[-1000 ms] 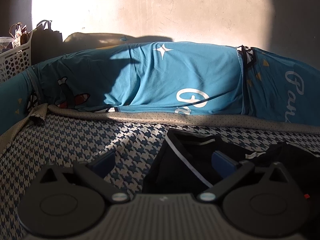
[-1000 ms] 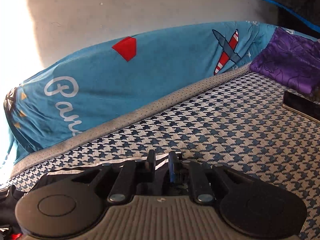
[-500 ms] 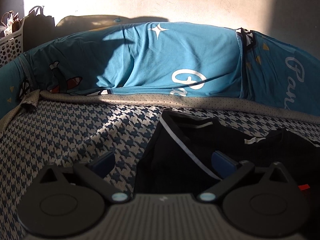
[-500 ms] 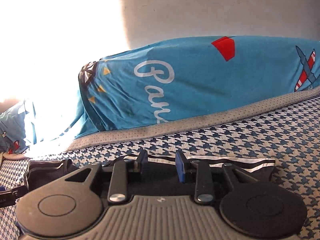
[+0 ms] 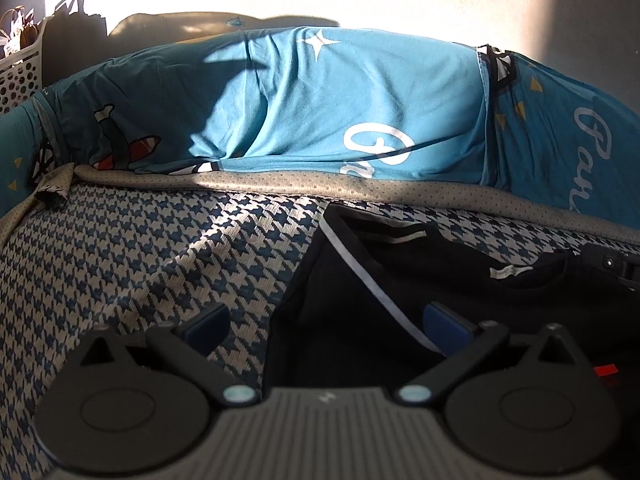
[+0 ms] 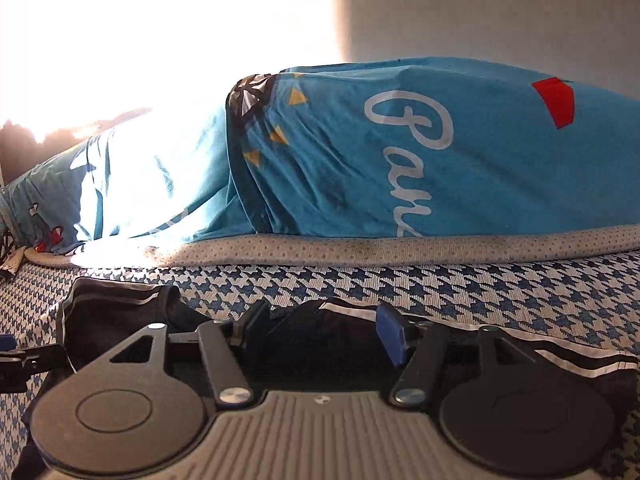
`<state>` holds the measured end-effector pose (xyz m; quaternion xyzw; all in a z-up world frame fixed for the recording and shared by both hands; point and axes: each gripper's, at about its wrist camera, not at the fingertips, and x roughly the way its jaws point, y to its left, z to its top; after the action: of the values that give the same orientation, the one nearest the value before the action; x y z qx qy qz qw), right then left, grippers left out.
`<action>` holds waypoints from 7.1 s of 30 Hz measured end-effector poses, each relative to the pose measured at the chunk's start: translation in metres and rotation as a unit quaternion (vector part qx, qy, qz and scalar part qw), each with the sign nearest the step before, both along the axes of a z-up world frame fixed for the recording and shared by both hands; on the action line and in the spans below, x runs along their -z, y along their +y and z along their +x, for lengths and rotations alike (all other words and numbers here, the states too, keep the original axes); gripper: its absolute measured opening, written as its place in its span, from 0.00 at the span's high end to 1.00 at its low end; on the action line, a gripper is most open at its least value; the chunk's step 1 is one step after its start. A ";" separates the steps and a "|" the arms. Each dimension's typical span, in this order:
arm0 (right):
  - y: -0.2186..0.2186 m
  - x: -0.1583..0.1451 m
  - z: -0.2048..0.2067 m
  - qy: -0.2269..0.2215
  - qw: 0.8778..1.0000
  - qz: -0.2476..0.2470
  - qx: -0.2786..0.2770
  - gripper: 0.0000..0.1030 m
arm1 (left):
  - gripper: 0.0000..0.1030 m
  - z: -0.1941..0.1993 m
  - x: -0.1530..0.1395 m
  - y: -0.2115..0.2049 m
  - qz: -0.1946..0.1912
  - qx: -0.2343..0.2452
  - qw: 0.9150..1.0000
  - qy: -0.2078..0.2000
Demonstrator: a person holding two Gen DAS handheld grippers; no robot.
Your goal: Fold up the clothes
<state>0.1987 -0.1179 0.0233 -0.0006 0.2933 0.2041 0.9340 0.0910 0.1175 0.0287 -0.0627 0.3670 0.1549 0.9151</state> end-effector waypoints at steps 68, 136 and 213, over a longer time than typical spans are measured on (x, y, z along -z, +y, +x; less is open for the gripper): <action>0.019 0.007 0.039 -0.087 0.987 -0.083 0.105 0.76 | 0.00 0.015 0.014 0.014 -0.032 -0.021 0.998 0.041; 0.206 0.009 -0.091 0.060 0.956 0.123 -0.259 0.94 | 0.00 -0.055 -0.055 0.116 0.033 -0.129 0.989 -0.071; 0.161 0.028 0.063 -0.001 0.995 0.054 -0.082 0.93 | 0.00 -0.008 0.001 0.047 0.021 -0.045 0.998 0.030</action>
<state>0.2613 0.0428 -0.0043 0.0253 0.2802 0.2959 0.9128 0.0833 0.1645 0.0278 -0.0555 0.3875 0.2048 0.8971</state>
